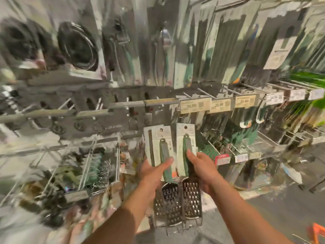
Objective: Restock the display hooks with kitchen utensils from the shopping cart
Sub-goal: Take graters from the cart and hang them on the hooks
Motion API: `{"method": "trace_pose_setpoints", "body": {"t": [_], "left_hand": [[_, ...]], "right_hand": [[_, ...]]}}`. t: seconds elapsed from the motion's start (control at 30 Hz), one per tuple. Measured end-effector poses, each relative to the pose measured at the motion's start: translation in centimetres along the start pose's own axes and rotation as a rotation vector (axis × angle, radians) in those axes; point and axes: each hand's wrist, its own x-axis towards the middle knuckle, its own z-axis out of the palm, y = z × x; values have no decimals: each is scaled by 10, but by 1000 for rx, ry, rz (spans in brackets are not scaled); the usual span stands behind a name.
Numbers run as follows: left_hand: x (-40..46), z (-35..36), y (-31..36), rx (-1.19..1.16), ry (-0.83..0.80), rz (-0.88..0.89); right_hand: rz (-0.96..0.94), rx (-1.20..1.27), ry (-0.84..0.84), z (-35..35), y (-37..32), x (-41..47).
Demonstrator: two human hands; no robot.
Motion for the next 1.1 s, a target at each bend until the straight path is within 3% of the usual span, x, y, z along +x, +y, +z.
{"method": "trace_pose_setpoints", "body": {"t": [0.2, 0.4, 0.63, 0.77, 1.1], "left_hand": [[-7, -54, 7, 14, 170, 53], [-20, -74, 18, -22, 233, 113], [-25, -77, 30, 110, 253, 193], [-20, -76, 29, 165, 263, 208], [-21, -60, 39, 73, 212, 186]], "right_hand": [[-101, -32, -82, 44, -2, -13], [-176, -86, -123, 63, -20, -24], [-284, -100, -45, 72, -38, -14], [-229, -103, -1, 69, -34, 6], [-198, -286, 55, 80, -68, 39]]}}
